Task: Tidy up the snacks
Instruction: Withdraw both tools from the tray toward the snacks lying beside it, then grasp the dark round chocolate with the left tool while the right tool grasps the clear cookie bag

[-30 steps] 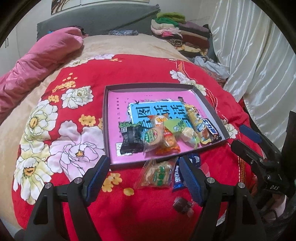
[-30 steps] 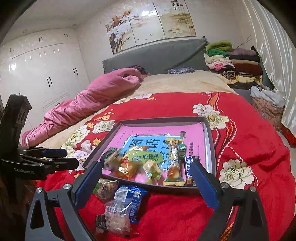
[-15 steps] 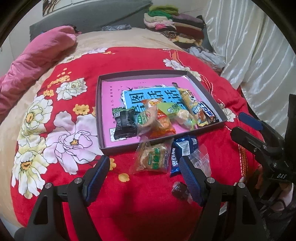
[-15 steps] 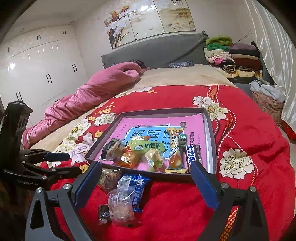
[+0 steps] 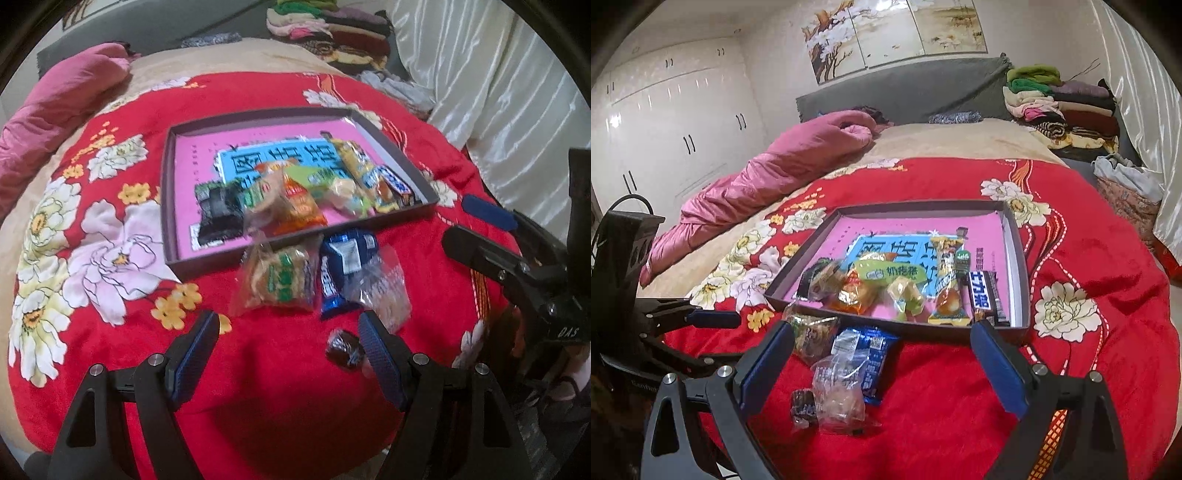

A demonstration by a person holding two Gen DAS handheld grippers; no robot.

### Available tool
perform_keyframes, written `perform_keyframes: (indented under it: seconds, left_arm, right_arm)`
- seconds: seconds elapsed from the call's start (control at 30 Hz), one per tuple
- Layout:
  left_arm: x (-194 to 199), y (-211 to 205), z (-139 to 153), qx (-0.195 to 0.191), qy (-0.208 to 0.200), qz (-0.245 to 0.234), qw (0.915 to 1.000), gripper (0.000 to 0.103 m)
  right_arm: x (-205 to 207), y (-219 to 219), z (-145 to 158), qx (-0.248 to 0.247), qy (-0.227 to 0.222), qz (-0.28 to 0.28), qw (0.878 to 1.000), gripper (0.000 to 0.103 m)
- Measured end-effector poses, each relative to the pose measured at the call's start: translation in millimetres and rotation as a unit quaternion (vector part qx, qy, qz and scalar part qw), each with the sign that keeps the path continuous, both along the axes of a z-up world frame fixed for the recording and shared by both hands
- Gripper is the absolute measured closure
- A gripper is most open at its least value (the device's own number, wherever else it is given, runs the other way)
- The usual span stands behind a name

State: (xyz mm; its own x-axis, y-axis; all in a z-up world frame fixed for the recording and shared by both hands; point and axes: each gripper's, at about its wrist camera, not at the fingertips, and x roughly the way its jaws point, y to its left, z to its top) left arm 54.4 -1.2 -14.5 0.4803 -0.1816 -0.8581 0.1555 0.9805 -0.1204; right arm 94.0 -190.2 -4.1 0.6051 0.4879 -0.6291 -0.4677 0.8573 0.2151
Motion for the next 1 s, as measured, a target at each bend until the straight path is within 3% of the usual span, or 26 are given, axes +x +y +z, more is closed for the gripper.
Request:
perform_keyframes:
  seconds: [0.43,1.0]
  left_arm:
    - [-3,-26,-31,0.016,0.04,-0.052,0.9977,0.024]
    - [-1,-40,-50,0.007,0.048,-0.06,0.997,0.024]
  right_arm:
    - [-3,14,-15,-0.018,0.038,0.028,0.999,0.006]
    - [-3,42,-45,-0.069,0.089,0.058,0.992,0.008]
